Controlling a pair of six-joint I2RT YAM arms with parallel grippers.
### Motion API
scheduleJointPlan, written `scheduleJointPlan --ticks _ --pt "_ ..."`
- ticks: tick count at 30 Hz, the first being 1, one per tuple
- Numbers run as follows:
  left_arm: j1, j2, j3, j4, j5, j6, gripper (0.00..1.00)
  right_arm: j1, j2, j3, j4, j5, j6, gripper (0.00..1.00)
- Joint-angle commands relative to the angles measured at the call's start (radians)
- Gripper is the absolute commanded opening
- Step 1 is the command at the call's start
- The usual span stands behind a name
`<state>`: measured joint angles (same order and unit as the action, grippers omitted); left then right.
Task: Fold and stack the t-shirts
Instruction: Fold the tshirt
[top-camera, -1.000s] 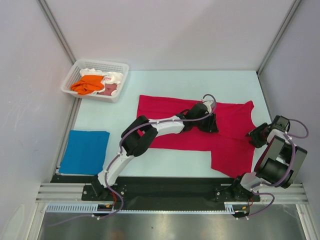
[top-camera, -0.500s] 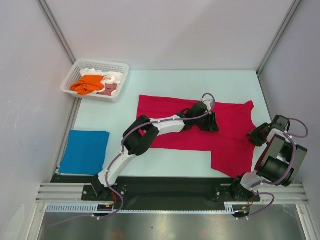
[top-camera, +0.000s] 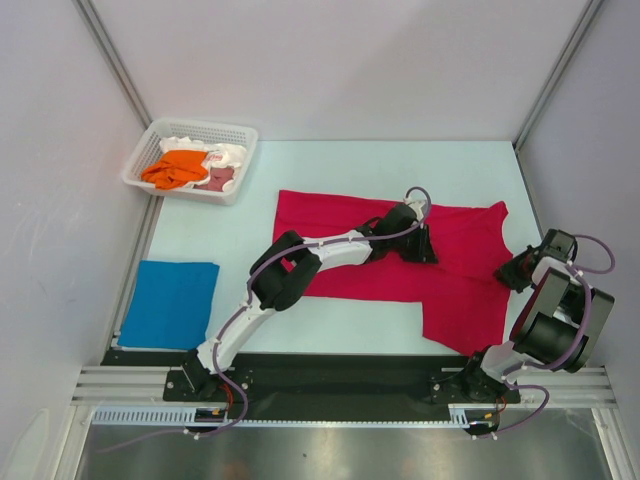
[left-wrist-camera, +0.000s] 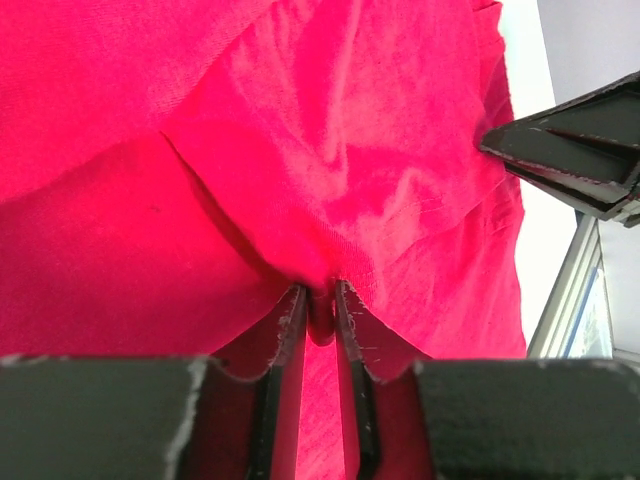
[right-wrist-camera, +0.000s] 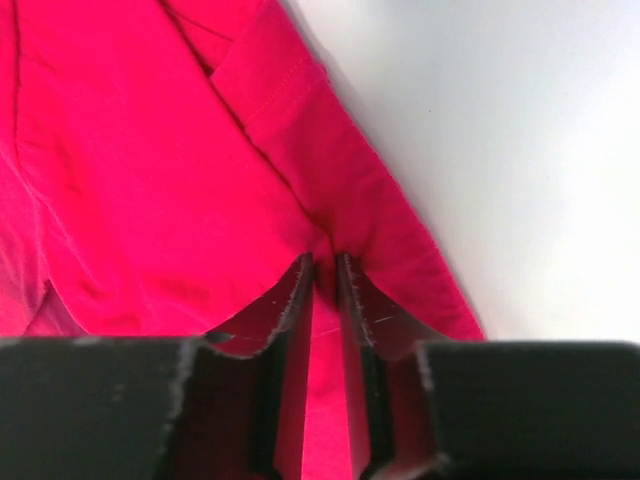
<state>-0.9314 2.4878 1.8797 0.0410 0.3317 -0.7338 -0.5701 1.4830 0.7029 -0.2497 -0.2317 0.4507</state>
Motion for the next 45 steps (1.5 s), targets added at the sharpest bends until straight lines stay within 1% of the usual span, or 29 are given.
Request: scheduleJointPlan --ticks 1,4,5,6,8,9,12,15,23,26,34,36,37,38,39,40,41,42,44,45 --pt "-0.003 0.002 0.044 0.011 0.026 -0.004 0.21 0.01 -0.006 0.023 -0.012 0.029 -0.009 0.2" --pt "-0.004 -0.003 0.045 0.007 0.027 0.001 0.19 0.015 -0.035 0.026 -0.028 0.028 -0.003 0.17" --pt "-0.004 -0.003 0.045 0.007 0.029 0.001 0.18 0.016 -0.041 0.027 -0.033 0.029 -0.001 0.13" --pt "-0.004 -0.004 0.045 0.007 0.03 0.001 0.16 0.016 -0.046 0.035 -0.039 0.032 0.003 0.06" --pt "-0.004 -0.003 0.05 0.004 0.032 -0.001 0.13 0.021 -0.059 0.043 -0.057 0.037 0.009 0.0" --pt "-0.004 -0.004 0.053 0.0 0.033 -0.001 0.08 0.024 -0.062 0.053 -0.068 0.046 0.014 0.0" --pt "-0.004 -0.007 0.058 -0.013 0.03 0.002 0.0 0.035 -0.078 0.073 -0.129 0.106 0.022 0.0" --pt "-0.004 -0.012 0.062 -0.026 0.027 0.008 0.0 0.035 -0.118 0.073 -0.184 0.17 0.037 0.0" --pt "-0.007 -0.017 0.067 -0.033 0.029 0.014 0.0 0.033 -0.199 0.024 -0.246 0.23 0.075 0.0" --pt "-0.007 -0.02 0.065 -0.033 0.027 0.019 0.0 0.033 -0.22 0.004 -0.241 0.226 0.086 0.0" --pt "-0.007 -0.023 0.065 -0.033 0.032 0.025 0.0 0.033 -0.213 -0.036 -0.218 0.23 0.106 0.0" --pt "-0.007 -0.03 0.064 -0.033 0.049 0.039 0.02 0.033 -0.204 -0.033 -0.194 0.221 0.083 0.0" --pt "-0.006 -0.041 0.059 -0.033 0.044 0.05 0.06 0.033 -0.196 -0.022 -0.192 0.223 0.072 0.02" --pt "-0.006 -0.059 0.029 -0.033 0.037 0.06 0.21 0.038 -0.193 -0.005 -0.194 0.23 0.062 0.18" --pt "-0.004 -0.081 0.004 -0.026 0.026 0.092 0.27 0.039 -0.193 0.009 -0.191 0.23 0.048 0.25" --pt "-0.003 -0.128 -0.039 -0.015 0.017 0.111 0.31 0.041 -0.197 0.05 -0.192 0.265 0.027 0.3" --pt "-0.001 -0.15 -0.054 -0.009 0.009 0.129 0.37 0.05 -0.205 0.075 -0.189 0.297 0.014 0.43" --pt "0.002 -0.171 -0.069 -0.012 0.001 0.163 0.4 0.053 -0.208 0.096 -0.172 0.304 0.0 0.49" --pt "0.02 -0.231 -0.1 -0.024 -0.006 0.189 0.43 0.068 -0.182 0.168 -0.143 0.293 -0.035 0.6" --pt "0.029 -0.251 -0.109 -0.029 -0.006 0.198 0.43 0.075 -0.165 0.193 -0.107 0.284 -0.04 0.61"
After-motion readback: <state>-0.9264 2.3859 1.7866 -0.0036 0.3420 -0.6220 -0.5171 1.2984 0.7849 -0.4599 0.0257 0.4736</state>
